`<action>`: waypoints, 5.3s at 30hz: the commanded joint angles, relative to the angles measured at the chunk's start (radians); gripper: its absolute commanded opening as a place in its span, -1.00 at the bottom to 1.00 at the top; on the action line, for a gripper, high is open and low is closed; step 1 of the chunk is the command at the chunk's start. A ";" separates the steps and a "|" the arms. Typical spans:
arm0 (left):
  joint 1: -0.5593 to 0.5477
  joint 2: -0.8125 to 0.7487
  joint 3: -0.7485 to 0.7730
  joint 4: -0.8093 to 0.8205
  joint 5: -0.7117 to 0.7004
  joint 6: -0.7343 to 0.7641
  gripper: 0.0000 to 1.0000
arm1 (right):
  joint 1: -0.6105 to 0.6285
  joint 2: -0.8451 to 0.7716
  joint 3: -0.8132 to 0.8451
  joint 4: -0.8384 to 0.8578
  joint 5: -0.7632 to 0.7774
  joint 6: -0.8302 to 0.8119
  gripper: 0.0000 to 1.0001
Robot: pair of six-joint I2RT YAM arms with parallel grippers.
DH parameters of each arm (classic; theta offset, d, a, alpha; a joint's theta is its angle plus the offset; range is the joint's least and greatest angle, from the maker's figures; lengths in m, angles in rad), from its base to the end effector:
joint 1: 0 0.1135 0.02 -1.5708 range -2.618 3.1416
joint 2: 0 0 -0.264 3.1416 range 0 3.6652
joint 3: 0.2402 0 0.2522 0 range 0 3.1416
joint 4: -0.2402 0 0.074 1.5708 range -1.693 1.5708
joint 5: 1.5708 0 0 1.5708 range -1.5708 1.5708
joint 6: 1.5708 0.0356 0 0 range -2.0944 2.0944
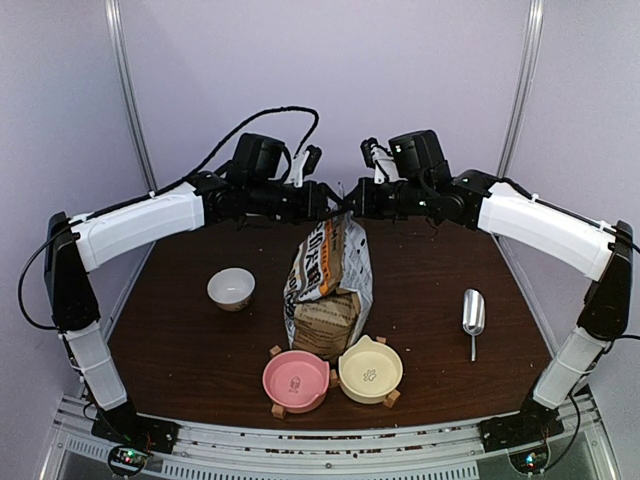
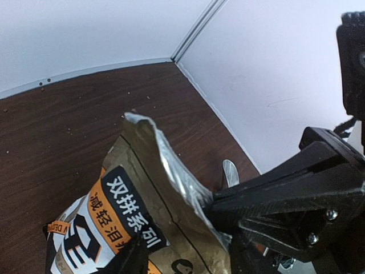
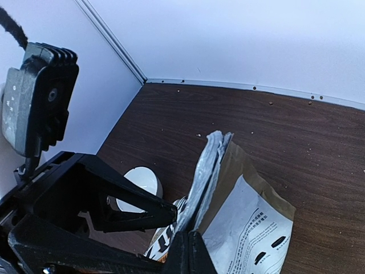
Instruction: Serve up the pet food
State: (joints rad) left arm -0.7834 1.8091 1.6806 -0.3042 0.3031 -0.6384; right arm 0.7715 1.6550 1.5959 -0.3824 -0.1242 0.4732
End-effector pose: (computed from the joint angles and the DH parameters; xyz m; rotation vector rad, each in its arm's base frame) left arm 0.2979 -0.3117 0.3529 0.3717 2.1668 -1.1665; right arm 0.2759 0.2745 0.3753 -0.3994 2.0935 0.8940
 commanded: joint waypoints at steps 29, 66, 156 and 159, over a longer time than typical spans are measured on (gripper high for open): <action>0.058 -0.021 0.023 0.088 0.012 0.016 0.01 | 0.024 -0.081 -0.054 0.021 -0.080 -0.040 -1.00; 0.102 0.133 0.072 0.244 0.353 -0.111 -1.00 | 0.025 -0.105 -0.059 -0.041 -0.025 -0.128 -1.00; -0.070 -0.224 -0.118 -0.096 -0.092 0.063 0.53 | 0.125 -0.075 -0.035 -0.119 0.158 0.101 -0.99; -0.070 -0.222 -0.121 -0.090 -0.083 0.054 0.56 | 0.123 -0.092 -0.081 -0.027 0.085 0.126 -1.00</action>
State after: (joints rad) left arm -0.8463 1.6100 1.5650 -0.4431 0.2039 -0.5678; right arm 0.8921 1.5970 1.5673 -0.5232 0.0505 0.5678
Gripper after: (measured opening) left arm 0.769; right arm 0.015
